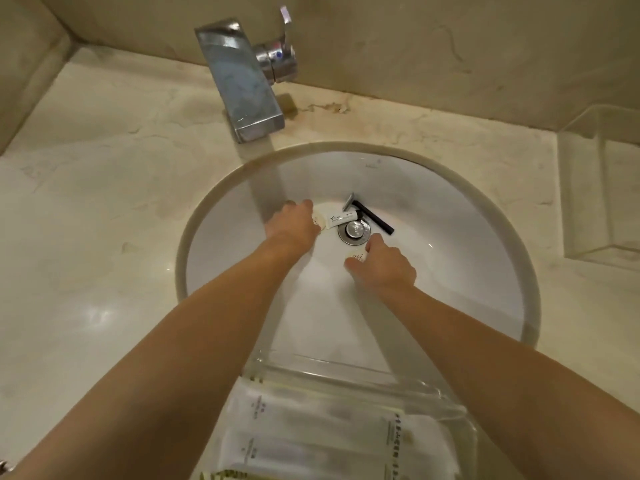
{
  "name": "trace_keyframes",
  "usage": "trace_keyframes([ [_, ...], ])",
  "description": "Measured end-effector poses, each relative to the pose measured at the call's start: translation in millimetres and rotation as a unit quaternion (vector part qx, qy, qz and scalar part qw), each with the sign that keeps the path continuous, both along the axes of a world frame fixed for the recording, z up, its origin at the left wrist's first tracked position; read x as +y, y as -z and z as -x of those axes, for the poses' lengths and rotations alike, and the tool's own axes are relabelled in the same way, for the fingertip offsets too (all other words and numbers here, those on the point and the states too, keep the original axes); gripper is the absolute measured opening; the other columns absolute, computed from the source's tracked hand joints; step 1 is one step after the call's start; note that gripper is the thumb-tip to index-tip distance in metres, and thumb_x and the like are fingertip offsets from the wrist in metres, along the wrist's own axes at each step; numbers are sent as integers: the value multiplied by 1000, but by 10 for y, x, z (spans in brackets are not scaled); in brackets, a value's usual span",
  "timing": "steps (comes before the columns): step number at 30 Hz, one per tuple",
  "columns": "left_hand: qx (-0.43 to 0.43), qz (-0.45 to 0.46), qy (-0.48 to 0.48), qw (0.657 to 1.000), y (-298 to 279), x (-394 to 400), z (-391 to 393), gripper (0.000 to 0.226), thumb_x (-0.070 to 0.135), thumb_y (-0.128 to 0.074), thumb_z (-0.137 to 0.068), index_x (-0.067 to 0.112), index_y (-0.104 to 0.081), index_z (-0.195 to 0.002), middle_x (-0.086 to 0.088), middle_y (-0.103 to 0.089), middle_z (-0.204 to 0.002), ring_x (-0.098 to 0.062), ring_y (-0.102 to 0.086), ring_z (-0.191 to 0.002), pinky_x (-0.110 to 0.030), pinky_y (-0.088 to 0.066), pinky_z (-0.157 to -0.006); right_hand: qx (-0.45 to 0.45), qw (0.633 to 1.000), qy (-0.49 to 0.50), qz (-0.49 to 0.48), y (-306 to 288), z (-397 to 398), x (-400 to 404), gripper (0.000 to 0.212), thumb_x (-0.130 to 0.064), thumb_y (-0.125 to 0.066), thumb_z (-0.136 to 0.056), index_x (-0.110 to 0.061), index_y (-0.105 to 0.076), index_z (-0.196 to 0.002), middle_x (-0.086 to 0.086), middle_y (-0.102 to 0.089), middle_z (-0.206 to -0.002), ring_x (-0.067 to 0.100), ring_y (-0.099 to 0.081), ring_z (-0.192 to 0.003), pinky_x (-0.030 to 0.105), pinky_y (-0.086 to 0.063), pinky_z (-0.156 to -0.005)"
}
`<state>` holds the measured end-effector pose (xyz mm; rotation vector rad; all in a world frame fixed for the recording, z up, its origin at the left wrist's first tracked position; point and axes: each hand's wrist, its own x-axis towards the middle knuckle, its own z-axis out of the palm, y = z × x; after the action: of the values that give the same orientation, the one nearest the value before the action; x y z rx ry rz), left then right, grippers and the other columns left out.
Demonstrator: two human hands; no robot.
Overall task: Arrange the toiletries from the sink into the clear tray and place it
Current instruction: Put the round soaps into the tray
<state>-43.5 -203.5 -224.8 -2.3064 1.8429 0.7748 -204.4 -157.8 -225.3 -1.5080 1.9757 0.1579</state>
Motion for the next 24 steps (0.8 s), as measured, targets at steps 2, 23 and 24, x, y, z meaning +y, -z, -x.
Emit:
trace_keyframes([
  [2,8,1,-4,1000,30,-10,9,43,33,-62,-85,17,-49,-123,-16,-46,-131,-39,-55,-113,-41,-45,-91,-9,1000,-2,1,30,-14,-21,44,-40,-57,-78,-20,-46,-115,7,-63,-102,30,-60,-94,32,-40,-71],
  [23,190,128,76,970,-800,768,-205,24,-9,-52,-75,9,-60,-87,-2,-46,-93,-23,-50,-80,-29,-43,-72,-518,612,590,-99,-814,249,322,10,-5,-46,-96,-2,-51,-88,13,-50,-76,16,-54,-38,13,-40,-30],
  [24,209,131,71,967,-882,824,-211,21,-7,-55,-75,9,-62,-86,-3,-53,-91,-24,-54,-79,-30,-44,-71,-510,643,563,-95,-918,232,395,9,-7,-48,-96,-4,-51,-88,12,-50,-73,13,-53,-33,12,-38,-31],
])
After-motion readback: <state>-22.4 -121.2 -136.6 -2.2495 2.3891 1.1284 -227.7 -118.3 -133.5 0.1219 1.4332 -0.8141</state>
